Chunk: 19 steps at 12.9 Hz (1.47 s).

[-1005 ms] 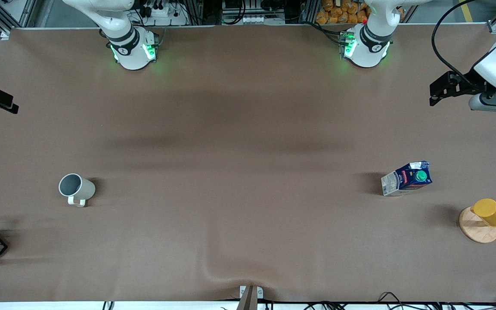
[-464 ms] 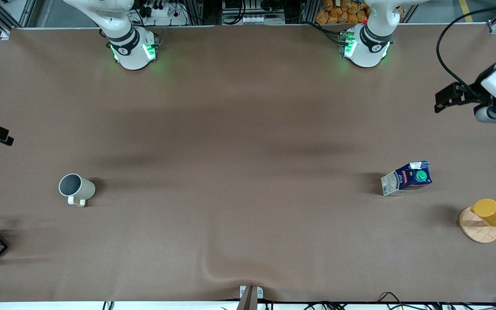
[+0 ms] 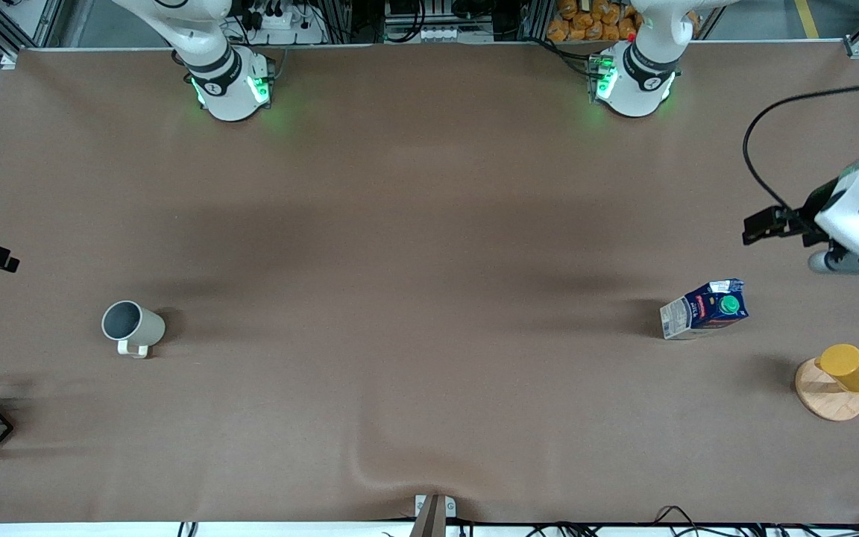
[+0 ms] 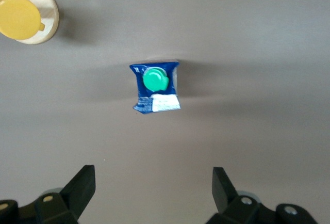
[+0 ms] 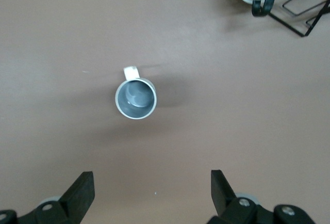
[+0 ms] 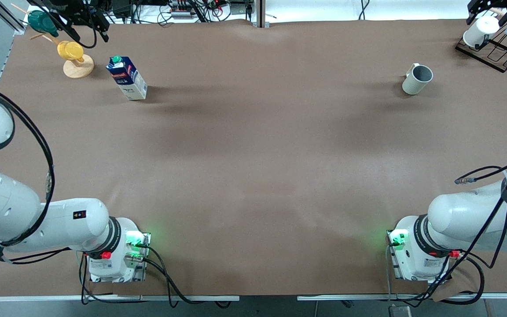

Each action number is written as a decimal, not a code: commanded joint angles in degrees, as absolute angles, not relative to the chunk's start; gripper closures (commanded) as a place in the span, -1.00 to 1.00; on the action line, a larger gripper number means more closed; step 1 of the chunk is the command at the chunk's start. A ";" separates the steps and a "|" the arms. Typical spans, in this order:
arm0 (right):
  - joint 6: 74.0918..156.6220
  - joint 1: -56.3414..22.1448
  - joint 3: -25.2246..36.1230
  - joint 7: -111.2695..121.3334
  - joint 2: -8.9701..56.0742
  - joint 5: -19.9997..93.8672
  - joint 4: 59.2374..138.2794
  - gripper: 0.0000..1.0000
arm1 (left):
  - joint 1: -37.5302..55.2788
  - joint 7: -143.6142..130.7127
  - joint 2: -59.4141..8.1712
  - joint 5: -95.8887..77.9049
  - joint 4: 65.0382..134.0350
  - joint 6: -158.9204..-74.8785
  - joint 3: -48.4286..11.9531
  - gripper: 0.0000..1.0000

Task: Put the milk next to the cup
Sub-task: 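Reach the left gripper to the milk carton while the right gripper reaches the mug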

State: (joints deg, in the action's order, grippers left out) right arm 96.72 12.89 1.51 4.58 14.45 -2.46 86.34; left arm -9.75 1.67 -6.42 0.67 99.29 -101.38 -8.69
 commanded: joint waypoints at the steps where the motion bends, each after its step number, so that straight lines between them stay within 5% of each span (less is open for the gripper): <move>1: 95.98 15.20 0.70 3.87 17.75 -4.75 84.99 -1.00 | -12.03 0.44 -11.49 0.88 96.95 -102.48 -8.96 -1.00; 6: 105.09 13.37 0.44 4.57 24.33 -10.60 85.17 -1.00 | -12.04 -0.26 -16.96 1.58 96.32 -108.52 -8.96 -1.00; 19: 113.81 11.16 0.18 8.35 36.46 -8.96 88.68 -1.00 | -10.11 -4.92 -22.85 4.39 97.03 -113.20 -9.41 -1.00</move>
State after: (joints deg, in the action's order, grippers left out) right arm 112.02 10.32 0.62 7.65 35.71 -9.36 88.59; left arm -10.21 -3.49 -22.34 3.65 97.43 -112.30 -9.12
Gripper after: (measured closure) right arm 0.000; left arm 0.000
